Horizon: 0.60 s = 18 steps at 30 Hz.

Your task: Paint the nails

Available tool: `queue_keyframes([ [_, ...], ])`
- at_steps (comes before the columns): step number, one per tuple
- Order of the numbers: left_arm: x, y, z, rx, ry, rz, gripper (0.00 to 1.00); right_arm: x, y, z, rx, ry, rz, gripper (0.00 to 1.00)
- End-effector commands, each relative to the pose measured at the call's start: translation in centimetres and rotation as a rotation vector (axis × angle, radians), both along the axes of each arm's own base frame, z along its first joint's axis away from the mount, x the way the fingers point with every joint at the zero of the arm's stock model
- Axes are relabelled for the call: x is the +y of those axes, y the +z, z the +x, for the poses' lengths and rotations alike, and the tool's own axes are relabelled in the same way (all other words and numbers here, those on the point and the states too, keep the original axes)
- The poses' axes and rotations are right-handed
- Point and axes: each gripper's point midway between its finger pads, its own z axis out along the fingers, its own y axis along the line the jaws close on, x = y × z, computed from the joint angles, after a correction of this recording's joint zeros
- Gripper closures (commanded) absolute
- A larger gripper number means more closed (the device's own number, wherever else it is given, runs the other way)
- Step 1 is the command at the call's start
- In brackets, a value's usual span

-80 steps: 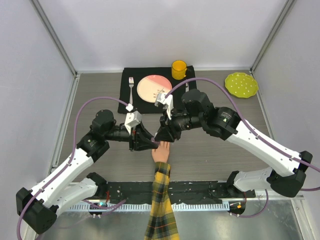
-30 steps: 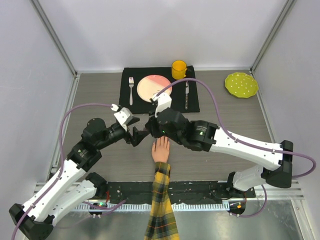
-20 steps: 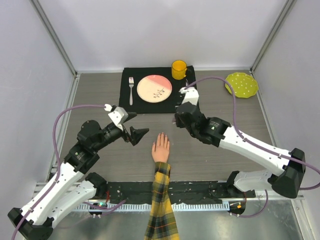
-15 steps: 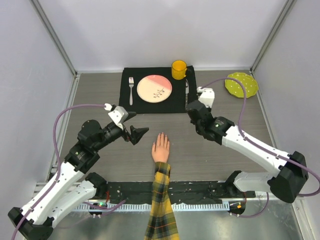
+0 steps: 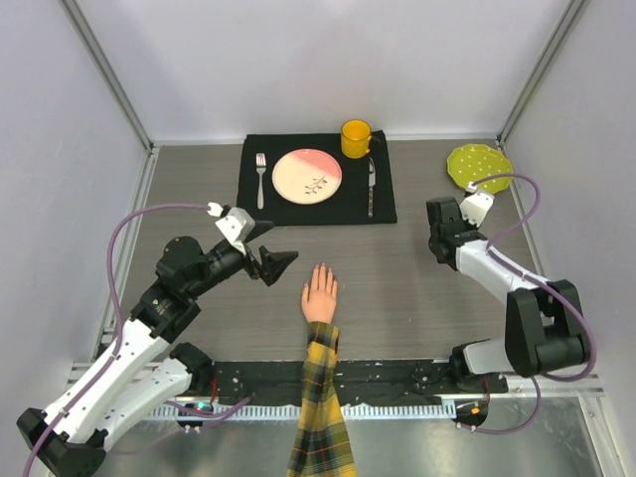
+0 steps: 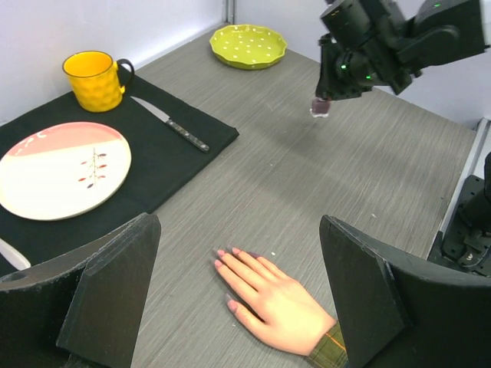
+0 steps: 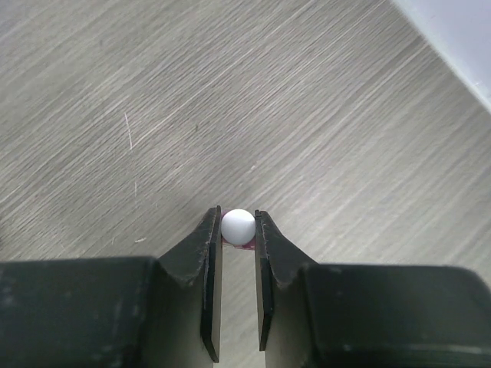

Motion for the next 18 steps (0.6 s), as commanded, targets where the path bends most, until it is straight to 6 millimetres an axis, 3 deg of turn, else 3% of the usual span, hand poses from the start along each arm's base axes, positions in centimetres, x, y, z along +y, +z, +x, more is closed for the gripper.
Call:
queue_keyframes([
  [1,-0.5,1.6,-0.1,-0.032,-0.027,-0.046,0.11,0.6,-0.7,2.7,-0.080,-0.016,0.063,0.98],
  [7,-0.7,1.5,-0.1,-0.025,-0.033,-0.050,0.11,0.7,-1.1,3.3,-0.092,-0.015,0.066,0.98],
  [18,-0.7,1.4,0.0,-0.023,-0.030,-0.047,0.11,2.0,-2.9,3.9,-0.026,0.023,0.110,0.83],
])
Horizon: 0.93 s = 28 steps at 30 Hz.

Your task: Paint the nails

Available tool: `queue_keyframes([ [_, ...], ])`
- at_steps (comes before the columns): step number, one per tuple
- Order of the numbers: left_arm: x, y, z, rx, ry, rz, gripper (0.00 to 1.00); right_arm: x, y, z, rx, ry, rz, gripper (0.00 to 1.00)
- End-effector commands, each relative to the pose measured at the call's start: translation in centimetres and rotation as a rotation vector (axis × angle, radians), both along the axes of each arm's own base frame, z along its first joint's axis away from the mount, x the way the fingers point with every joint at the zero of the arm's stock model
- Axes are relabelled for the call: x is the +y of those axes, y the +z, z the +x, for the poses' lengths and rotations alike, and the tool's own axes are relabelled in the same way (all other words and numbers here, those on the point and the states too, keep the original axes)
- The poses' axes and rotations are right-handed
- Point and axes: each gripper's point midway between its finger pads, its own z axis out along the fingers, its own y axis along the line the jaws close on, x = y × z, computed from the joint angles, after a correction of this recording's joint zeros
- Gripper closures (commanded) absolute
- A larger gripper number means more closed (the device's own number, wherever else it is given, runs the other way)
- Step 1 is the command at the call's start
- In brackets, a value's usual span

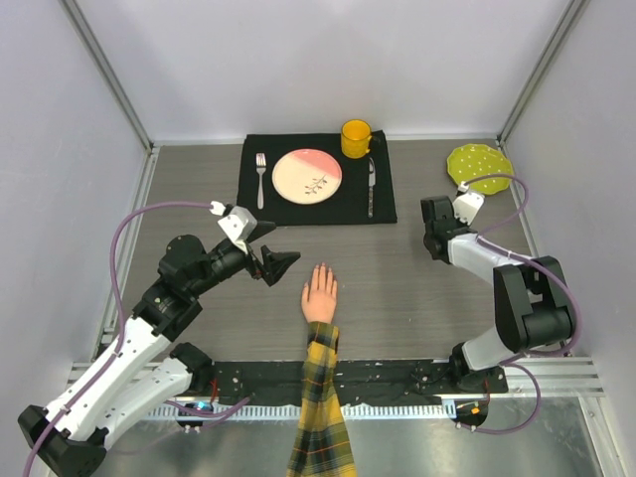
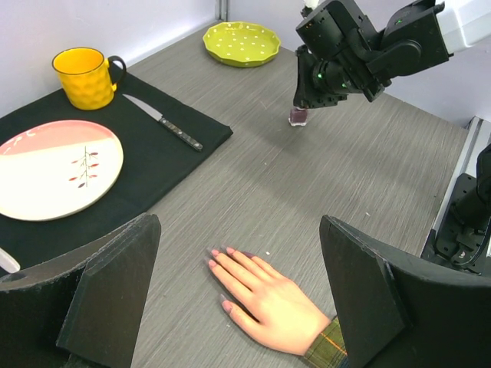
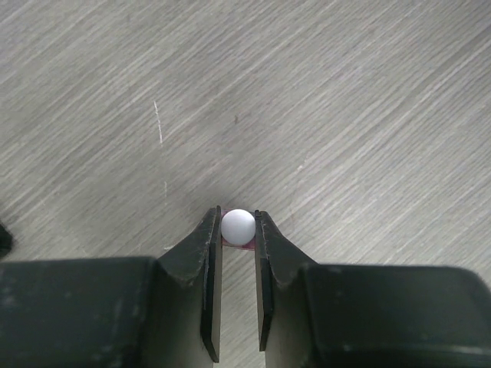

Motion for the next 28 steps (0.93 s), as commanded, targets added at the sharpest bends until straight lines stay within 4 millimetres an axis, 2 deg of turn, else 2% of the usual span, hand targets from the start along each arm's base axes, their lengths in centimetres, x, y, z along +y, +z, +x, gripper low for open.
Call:
queue_keyframes([
  [1,-0.2,1.5,0.1,-0.041,-0.009,-0.037,0.11,0.7,0.3,1.7,-0.037,-0.006,0.045,0.80],
  [4,-0.2,1.4,0.2,-0.040,-0.001,-0.035,0.11,0.8,0.4,1.7,-0.033,0.008,0.043,0.65],
  [5,-0.1,1.3,0.3,-0.039,0.002,-0.034,0.10,0.7,0.7,1.7,-0.040,0.008,0.038,0.57],
  [7,-0.2,1.3,0.3,-0.039,0.000,-0.034,0.11,0.6,1.5,1.6,-0.048,0.019,0.024,0.50],
  [8,-0.1,1.5,0.3,-0.042,0.002,-0.037,0.11,0.6,1.7,1.5,-0.046,0.022,0.024,0.44],
  [11,-0.2,1.4,0.3,-0.040,0.000,-0.035,0.11,0.9,3.1,1.4,-0.067,0.040,0.037,0.35],
  [14,0.0,1.5,0.4,-0.045,0.011,-0.035,0.10,1.4,6.0,0.9,-0.080,0.068,0.040,0.28],
  [15,0.0,1.5,0.6,-0.044,0.019,-0.036,0.10,1.4,8.0,0.6,-0.120,0.074,0.037,0.27],
  [16,0.1,1.5,0.7,-0.046,0.026,-0.034,0.10,2.0,9.1,0.3,-0.129,0.107,0.027,0.20],
  [18,0.6,1.8,1.0,-0.051,0.060,-0.038,0.09,2.6,12.0,-0.4,-0.166,0.142,0.017,0.14],
  [19,0.8,2.2,1.1,-0.052,0.074,-0.048,0.08,2.9,14.4,-1.1,-0.219,0.159,0.020,0.01],
  [20,0.9,2.5,1.1,-0.055,0.085,-0.054,0.07,3.1,16.0,-1.7,-0.231,0.184,0.014,0.00],
  [21,1.2,3.6,1.1,-0.072,0.101,-0.072,0.06,3.5,17.3,-2.0,-0.251,0.211,0.021,0.00],
  [23,1.5,4.7,1.1,-0.079,0.114,-0.095,0.01,4.2,21.3,-3.5,-0.332,0.274,0.054,0.01],
  [25,2.1,6.5,1.0,-0.095,0.146,-0.133,0.00,5.1,23.8,-4.5,-0.403,0.354,0.086,0.00],
  [26,2.3,7.1,1.0,-0.090,0.158,-0.154,0.00,6.5,26.5,-5.4,-0.501,0.454,0.135,0.00],
  [27,2.8,8.7,0.7,-0.103,0.171,-0.190,0.00,6.9,28.1,-6.1,-0.556,0.482,0.154,0.00],
  [28,3.8,9.6,1.2,-0.104,0.236,-0.223,0.00,7.1,29.6,-6.7,-0.606,0.501,0.176,0.00],
])
